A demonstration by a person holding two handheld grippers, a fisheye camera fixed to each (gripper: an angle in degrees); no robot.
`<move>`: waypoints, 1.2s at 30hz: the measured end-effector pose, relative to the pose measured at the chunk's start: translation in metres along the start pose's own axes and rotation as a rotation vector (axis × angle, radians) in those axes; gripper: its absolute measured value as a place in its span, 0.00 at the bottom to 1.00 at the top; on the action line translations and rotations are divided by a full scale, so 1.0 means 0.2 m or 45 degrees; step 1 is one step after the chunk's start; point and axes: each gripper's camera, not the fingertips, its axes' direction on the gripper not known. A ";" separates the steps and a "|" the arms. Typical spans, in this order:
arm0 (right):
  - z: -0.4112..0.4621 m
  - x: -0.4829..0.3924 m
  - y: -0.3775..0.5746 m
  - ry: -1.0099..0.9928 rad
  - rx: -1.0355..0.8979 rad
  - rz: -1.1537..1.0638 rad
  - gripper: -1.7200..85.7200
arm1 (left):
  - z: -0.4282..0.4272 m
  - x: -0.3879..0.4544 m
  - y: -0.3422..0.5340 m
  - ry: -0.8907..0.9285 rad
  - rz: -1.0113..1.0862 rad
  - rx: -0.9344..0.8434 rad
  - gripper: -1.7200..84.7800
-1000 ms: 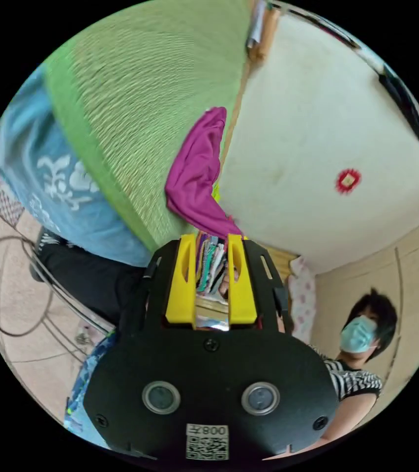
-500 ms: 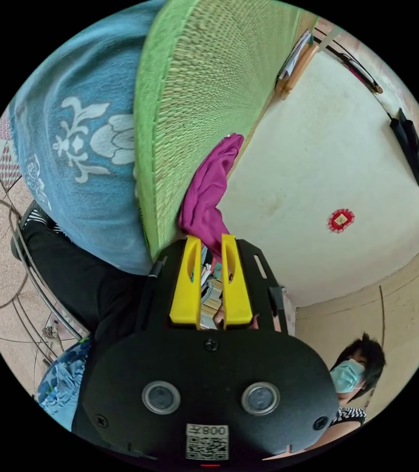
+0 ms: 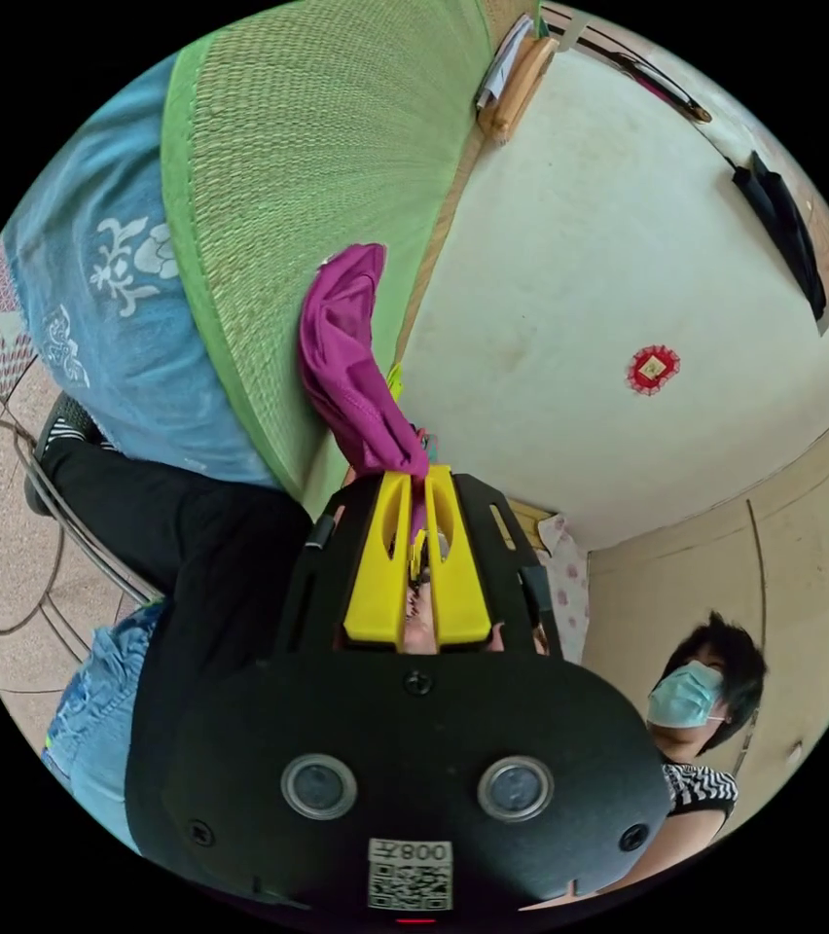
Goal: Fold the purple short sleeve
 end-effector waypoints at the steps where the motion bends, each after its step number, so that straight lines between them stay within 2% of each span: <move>1: -0.01 -0.01 0.02 -0.006 0.004 -0.002 0.04 | 0.04 0.01 0.00 0.025 0.010 -0.017 0.06; 14: -0.46 -0.47 0.21 -0.080 0.120 -0.144 0.04 | 0.62 0.16 -0.07 0.106 0.163 -0.201 0.05; 22: -0.78 -0.68 0.16 -0.144 0.205 -0.221 0.04 | 1.24 0.25 -0.22 0.118 0.257 -0.338 0.05; 31: -1.31 -0.87 -0.31 -0.173 0.314 -0.345 0.04 | 2.20 0.30 -0.60 0.053 0.328 -0.498 0.05; 36: -1.75 -0.97 -0.87 -0.124 0.391 -0.430 0.04 | 2.90 0.32 -0.93 0.027 0.393 -0.591 0.05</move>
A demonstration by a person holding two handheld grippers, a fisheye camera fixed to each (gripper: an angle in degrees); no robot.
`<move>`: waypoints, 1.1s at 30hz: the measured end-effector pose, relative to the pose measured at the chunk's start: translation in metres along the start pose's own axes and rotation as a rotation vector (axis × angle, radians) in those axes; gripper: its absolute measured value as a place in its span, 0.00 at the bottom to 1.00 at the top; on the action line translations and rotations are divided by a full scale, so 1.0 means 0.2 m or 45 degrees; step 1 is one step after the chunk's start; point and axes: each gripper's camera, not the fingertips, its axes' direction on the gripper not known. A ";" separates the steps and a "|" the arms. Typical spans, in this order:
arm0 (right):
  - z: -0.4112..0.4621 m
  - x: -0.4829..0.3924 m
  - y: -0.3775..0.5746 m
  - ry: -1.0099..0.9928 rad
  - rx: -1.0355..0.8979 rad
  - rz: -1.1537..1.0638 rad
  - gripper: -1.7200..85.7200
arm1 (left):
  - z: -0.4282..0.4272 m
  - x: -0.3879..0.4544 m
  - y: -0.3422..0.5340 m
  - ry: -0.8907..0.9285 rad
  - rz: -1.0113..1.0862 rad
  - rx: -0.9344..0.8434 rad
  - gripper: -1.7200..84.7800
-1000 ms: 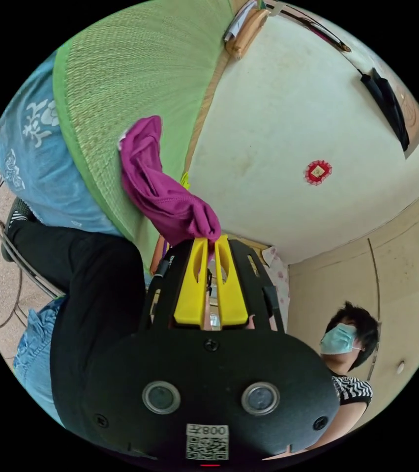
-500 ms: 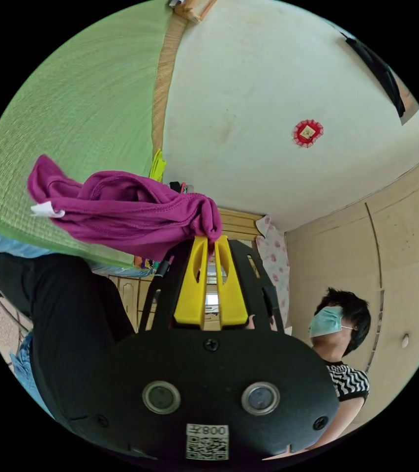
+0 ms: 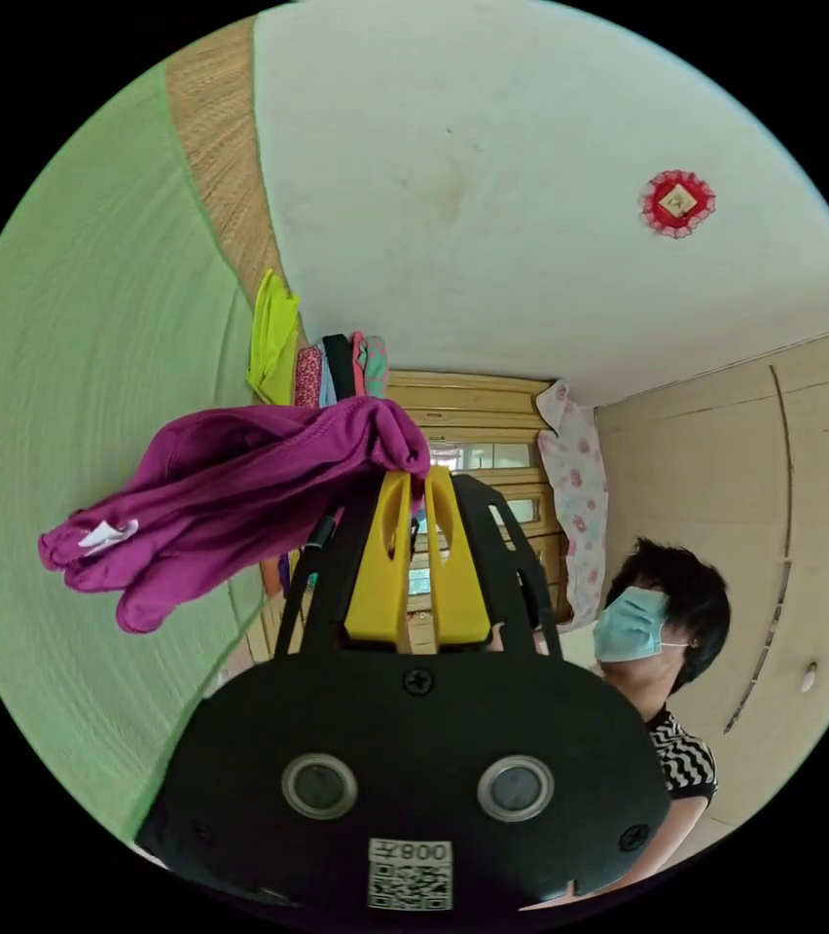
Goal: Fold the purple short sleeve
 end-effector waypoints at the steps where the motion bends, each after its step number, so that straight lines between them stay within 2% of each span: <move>1: -0.03 0.01 -0.09 0.014 0.011 -0.007 0.04 | 0.14 -0.03 -0.16 0.002 0.019 -0.020 0.05; 9: -0.60 -0.13 -1.46 0.283 0.176 -0.200 0.04 | 1.15 -0.03 -1.18 0.001 0.291 -0.138 0.05; 15: -0.97 -0.15 -2.11 0.520 0.239 -0.160 0.04 | 1.82 -0.17 -1.62 -0.126 0.431 -0.225 0.05; 19: -1.07 0.16 -2.26 0.740 0.154 0.049 0.04 | 2.20 -0.65 -1.72 -0.287 0.290 -0.314 0.05; 24: -1.12 0.84 -2.27 0.908 0.021 0.503 0.04 | 2.51 -1.28 -1.70 -0.493 0.003 -0.474 0.06; 29: -1.06 0.94 -2.36 0.973 -0.128 0.492 0.04 | 2.67 -1.44 -1.71 -0.483 0.062 -0.518 0.06; 33: -0.97 0.90 -2.44 1.056 -0.249 0.425 0.04 | 2.83 -1.52 -1.74 -0.626 0.168 -0.655 0.06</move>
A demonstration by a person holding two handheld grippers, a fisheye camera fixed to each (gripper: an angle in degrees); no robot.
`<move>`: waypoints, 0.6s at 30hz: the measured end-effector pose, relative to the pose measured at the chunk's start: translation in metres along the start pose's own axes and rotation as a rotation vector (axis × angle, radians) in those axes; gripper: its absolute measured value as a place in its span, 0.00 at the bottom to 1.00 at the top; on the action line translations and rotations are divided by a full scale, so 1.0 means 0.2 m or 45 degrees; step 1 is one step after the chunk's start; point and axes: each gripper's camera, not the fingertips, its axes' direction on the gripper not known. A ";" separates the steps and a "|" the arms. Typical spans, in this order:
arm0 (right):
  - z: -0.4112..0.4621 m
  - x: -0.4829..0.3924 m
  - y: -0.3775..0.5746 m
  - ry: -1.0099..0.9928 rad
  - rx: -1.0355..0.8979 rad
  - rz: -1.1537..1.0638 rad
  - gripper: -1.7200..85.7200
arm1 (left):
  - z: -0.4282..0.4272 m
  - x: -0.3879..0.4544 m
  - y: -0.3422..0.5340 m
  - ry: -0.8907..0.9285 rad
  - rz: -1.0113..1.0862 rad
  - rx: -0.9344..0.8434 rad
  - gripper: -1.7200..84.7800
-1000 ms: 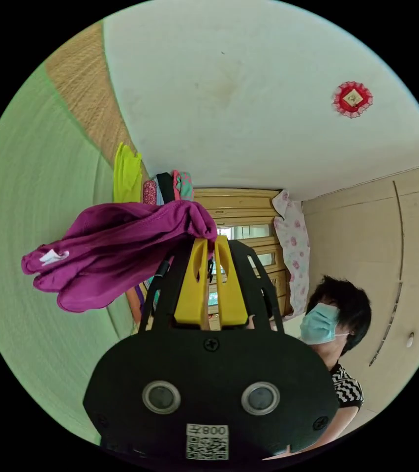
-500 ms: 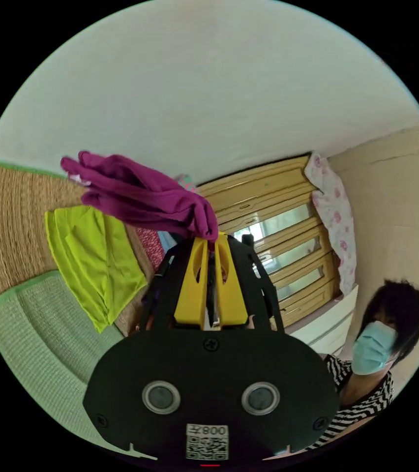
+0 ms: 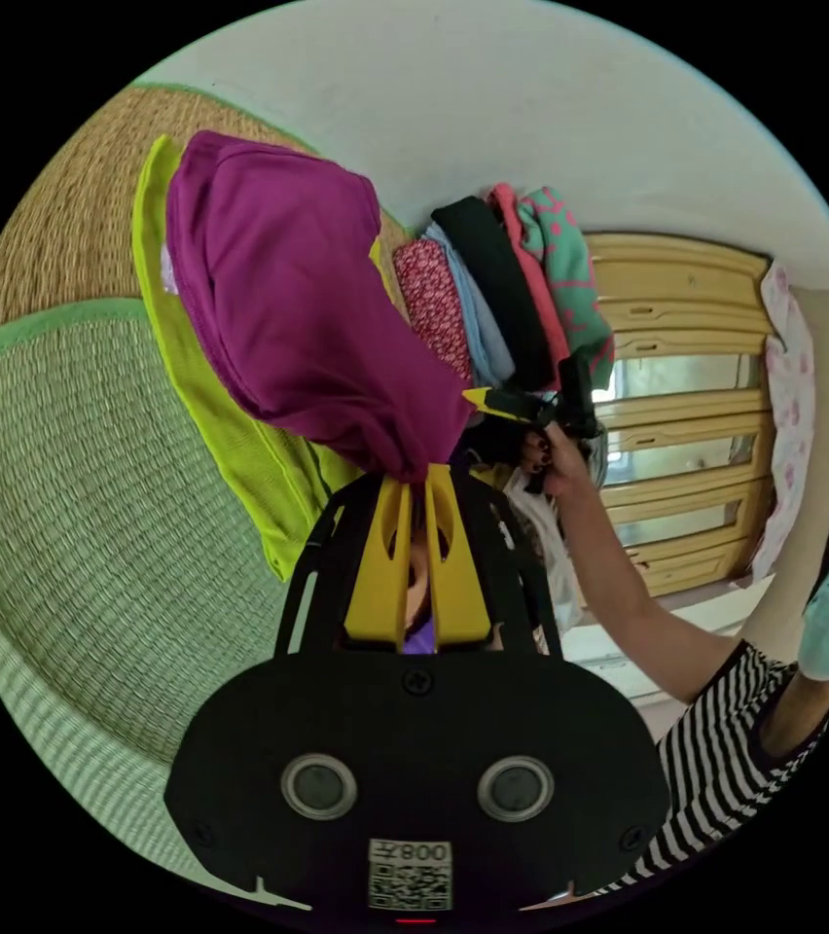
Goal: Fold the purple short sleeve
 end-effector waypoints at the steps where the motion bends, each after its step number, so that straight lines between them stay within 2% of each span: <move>1: 0.02 -0.01 -0.01 0.024 -0.017 -0.004 0.04 | 0.06 -0.03 -0.02 -0.030 -0.009 -0.049 0.06; 3: 0.14 -0.03 -0.08 0.111 -0.134 0.012 0.03 | 0.12 -0.07 -0.05 -0.068 -0.022 -0.085 0.06; 6: 0.25 -0.09 -0.14 0.206 -0.252 0.012 0.03 | 0.16 -0.13 -0.06 -0.008 -0.039 -0.081 0.06; 12: 0.19 -0.35 -0.17 0.558 -0.206 -0.061 0.02 | 0.16 -0.15 0.02 0.054 -0.042 -0.060 0.04; 15: 0.14 -0.55 -0.15 0.449 -0.105 -0.180 0.02 | 0.15 -0.10 0.02 0.025 0.040 -0.007 0.03; 18: 0.22 -0.75 -0.18 0.394 -0.171 -0.299 0.02 | 0.20 -0.07 -0.02 -0.072 0.095 0.004 0.02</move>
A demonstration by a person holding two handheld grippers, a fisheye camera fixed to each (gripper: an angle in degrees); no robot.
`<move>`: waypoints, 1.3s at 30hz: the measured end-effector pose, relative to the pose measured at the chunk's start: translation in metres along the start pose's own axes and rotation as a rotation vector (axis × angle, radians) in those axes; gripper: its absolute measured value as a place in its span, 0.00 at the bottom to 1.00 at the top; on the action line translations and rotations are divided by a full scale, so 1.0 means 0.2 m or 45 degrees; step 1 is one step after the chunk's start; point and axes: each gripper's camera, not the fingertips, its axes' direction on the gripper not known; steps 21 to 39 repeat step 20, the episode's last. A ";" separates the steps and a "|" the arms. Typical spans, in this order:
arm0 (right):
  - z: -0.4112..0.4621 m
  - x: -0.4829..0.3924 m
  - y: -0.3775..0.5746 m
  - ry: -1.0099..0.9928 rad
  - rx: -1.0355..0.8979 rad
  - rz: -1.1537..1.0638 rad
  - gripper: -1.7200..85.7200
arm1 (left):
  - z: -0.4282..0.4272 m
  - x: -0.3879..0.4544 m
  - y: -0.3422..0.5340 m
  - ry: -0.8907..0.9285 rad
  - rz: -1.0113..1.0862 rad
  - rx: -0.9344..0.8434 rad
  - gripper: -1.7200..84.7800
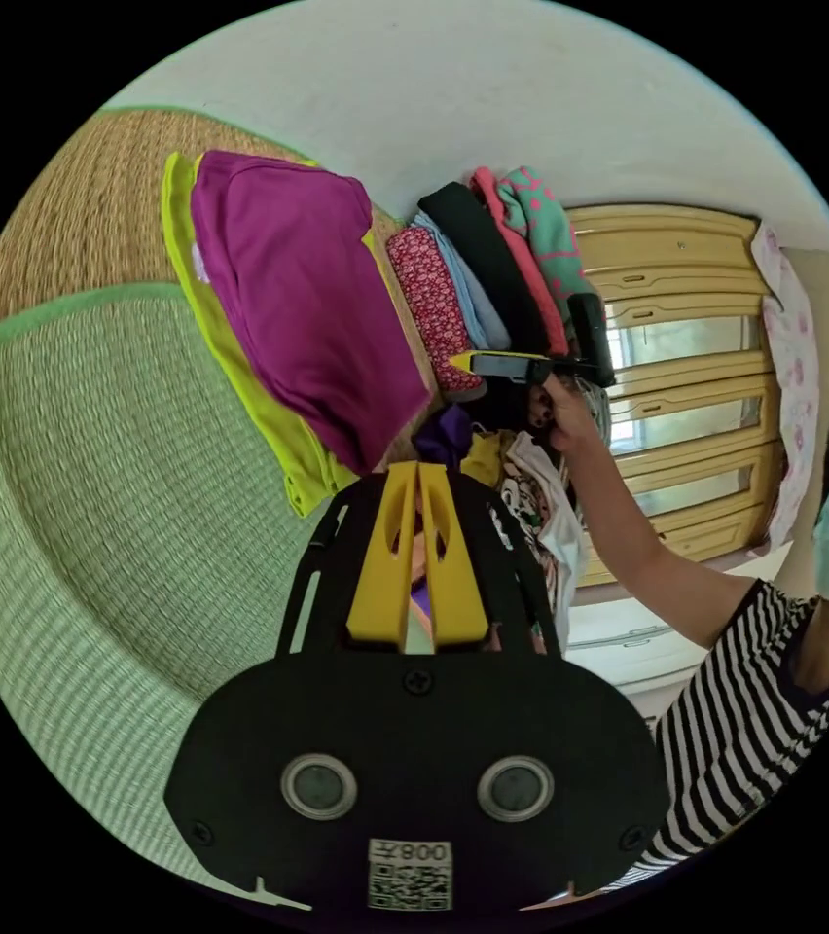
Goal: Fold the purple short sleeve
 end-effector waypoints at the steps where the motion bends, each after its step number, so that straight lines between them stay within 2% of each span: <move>1: 0.02 -0.04 -0.02 0.029 -0.030 -0.016 0.02 | 0.03 0.00 -0.02 -0.032 0.019 0.007 0.02; 5: 0.35 -0.13 -0.11 0.295 -0.370 -0.022 0.02 | 0.17 -0.05 -0.03 -0.211 0.004 -0.114 0.02; 7: 0.41 -0.11 -0.09 0.244 -0.399 0.047 0.02 | 0.20 -0.06 0.02 -0.201 0.001 -0.116 0.02; 9: 0.33 -0.13 -0.04 0.127 -0.299 0.120 0.02 | 0.19 -0.05 0.07 -0.168 0.008 -0.089 0.02; 13: 0.12 -0.29 0.13 0.124 -0.080 0.086 0.02 | 0.12 0.05 0.24 -0.117 0.098 -0.054 0.02; 15: -0.09 -0.50 0.36 0.136 0.188 0.028 0.02 | 0.08 0.10 0.35 -0.118 0.155 -0.051 0.02; 17: -0.23 -0.67 0.59 0.143 0.410 -0.004 0.02 | 0.05 0.16 0.49 -0.220 0.246 -0.071 0.02; 20: -0.42 -0.99 1.05 0.185 0.772 -0.038 0.02 | 0.00 0.29 0.74 -0.506 0.400 -0.144 0.02; 39: -0.42 -0.99 1.05 0.185 0.772 -0.038 0.02 | 0.00 0.29 0.74 -0.506 0.400 -0.144 0.02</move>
